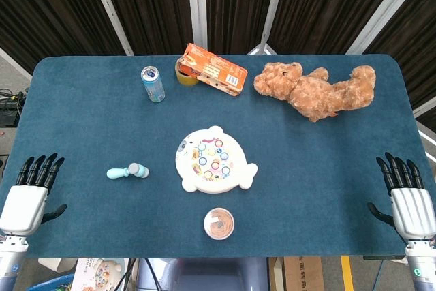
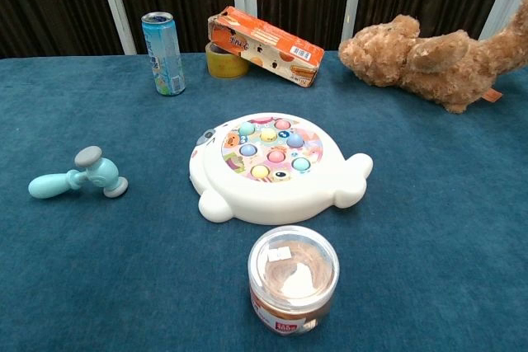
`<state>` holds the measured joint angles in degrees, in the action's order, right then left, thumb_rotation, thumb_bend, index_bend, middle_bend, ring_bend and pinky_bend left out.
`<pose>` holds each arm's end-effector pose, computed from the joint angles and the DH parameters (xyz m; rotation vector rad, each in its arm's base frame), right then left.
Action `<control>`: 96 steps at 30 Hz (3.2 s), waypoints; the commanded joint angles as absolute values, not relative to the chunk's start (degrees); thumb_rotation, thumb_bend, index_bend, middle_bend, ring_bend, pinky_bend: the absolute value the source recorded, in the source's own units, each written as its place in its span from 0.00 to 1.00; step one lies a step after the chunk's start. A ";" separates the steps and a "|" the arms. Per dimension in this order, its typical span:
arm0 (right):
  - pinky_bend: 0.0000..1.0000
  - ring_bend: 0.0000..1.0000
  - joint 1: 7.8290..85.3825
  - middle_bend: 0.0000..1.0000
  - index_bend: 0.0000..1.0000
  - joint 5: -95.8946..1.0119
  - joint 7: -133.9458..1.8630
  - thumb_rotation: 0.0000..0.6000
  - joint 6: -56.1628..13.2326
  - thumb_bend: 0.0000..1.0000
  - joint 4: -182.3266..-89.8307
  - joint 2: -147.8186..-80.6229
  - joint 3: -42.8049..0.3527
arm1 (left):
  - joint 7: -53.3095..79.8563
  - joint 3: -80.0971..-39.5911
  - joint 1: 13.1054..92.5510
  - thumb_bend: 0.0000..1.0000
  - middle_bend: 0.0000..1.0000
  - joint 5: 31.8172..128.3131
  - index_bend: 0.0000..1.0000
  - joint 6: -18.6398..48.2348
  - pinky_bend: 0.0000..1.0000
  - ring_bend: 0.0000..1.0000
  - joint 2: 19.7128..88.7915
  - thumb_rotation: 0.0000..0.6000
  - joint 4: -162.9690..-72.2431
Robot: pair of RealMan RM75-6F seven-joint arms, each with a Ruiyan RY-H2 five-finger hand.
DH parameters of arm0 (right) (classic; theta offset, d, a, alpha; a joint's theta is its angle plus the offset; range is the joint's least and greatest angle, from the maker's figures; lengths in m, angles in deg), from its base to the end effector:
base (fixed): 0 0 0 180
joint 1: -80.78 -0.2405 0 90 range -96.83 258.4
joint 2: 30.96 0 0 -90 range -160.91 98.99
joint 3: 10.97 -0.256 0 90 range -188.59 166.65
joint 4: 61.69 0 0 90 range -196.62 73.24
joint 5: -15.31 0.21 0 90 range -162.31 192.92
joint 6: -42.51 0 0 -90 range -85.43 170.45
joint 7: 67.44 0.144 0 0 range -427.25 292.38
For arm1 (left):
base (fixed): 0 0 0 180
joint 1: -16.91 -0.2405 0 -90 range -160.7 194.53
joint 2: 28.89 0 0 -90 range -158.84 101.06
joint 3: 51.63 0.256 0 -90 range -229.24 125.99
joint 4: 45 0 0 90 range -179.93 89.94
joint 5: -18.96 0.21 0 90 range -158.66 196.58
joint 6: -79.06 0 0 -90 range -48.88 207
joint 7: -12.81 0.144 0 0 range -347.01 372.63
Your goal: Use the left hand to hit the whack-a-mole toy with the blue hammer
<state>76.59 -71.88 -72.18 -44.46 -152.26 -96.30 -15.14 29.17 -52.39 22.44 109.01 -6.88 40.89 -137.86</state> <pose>-0.3108 -0.1823 0.1615 1.3906 -0.7909 0.8744 -0.2896 0.1753 0.1206 -1.5207 -0.7355 -0.8096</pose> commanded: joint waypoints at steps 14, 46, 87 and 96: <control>0.00 0.00 76.69 0.00 0.00 -71.86 -71.47 1.00 -43.89 0.19 -152.72 -95.85 -14.70 | 29.86 -52.55 22.58 0.00 0.00 107.96 0.00 -6.27 0.00 0.00 41.04 1.00 -138.75; 0.00 0.00 76.67 0.00 0.00 -71.20 -69.88 1.00 -42.56 0.19 -153.80 -95.22 -14.35 | 51.92 -63.24 35.06 0.26 0.07 84.32 0.37 5.79 0.05 0.00 49.30 1.00 -147.85; 0.00 0.00 76.56 0.00 0.00 -70.59 -67.61 1.00 -41.53 0.19 -154.46 -94.48 -14.25 | 58.77 -62.35 43.75 0.36 0.11 71.42 0.47 5.33 0.07 0.00 65.39 1.00 -138.52; 0.00 0.00 76.57 0.00 0.00 -70.59 -67.57 1.00 -41.50 0.19 -154.44 -94.47 -14.22 | 57.57 -62.26 44.14 0.37 0.11 71.07 0.47 5.02 0.07 0.00 65.96 1.00 -138.25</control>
